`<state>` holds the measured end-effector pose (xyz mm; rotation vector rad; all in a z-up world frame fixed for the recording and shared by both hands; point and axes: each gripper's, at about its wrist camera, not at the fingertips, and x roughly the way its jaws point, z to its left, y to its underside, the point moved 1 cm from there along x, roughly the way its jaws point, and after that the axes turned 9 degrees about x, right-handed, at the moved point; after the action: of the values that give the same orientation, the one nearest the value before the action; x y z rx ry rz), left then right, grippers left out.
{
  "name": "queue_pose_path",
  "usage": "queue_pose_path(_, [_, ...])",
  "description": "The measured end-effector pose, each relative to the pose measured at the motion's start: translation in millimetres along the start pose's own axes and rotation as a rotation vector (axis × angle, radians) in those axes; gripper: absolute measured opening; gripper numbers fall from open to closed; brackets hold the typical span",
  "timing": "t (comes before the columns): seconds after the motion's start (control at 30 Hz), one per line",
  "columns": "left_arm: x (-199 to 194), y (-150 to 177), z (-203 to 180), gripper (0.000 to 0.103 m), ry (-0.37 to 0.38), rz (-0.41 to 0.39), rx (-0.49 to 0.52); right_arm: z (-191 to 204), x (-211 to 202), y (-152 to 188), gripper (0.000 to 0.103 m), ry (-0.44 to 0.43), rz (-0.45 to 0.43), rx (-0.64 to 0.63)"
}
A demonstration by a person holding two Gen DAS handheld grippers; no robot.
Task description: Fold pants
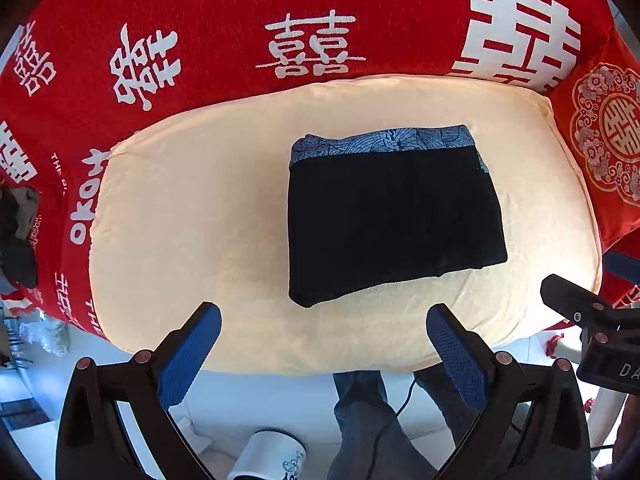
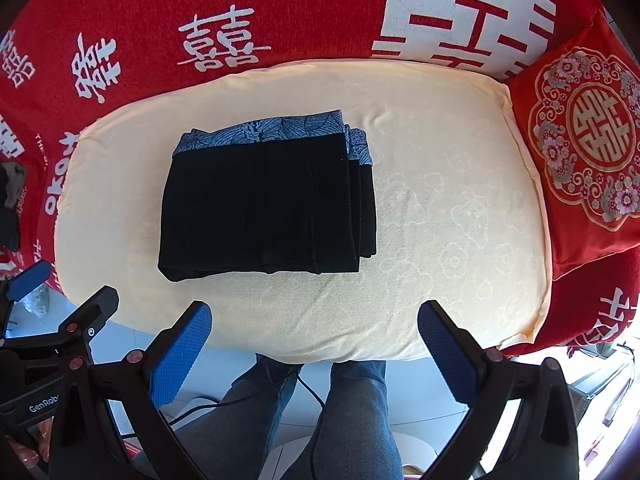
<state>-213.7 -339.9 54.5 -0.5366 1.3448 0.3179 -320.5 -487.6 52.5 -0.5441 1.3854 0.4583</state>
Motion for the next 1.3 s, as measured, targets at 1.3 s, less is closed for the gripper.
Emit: queue_pose_path(1.3, [-2.0, 0.1, -4.3, 0.103, 0.025, -0.009, 0.025, -1.0, -4.5, -1.5, 0.103, 0.006, -0.01, -0.004])
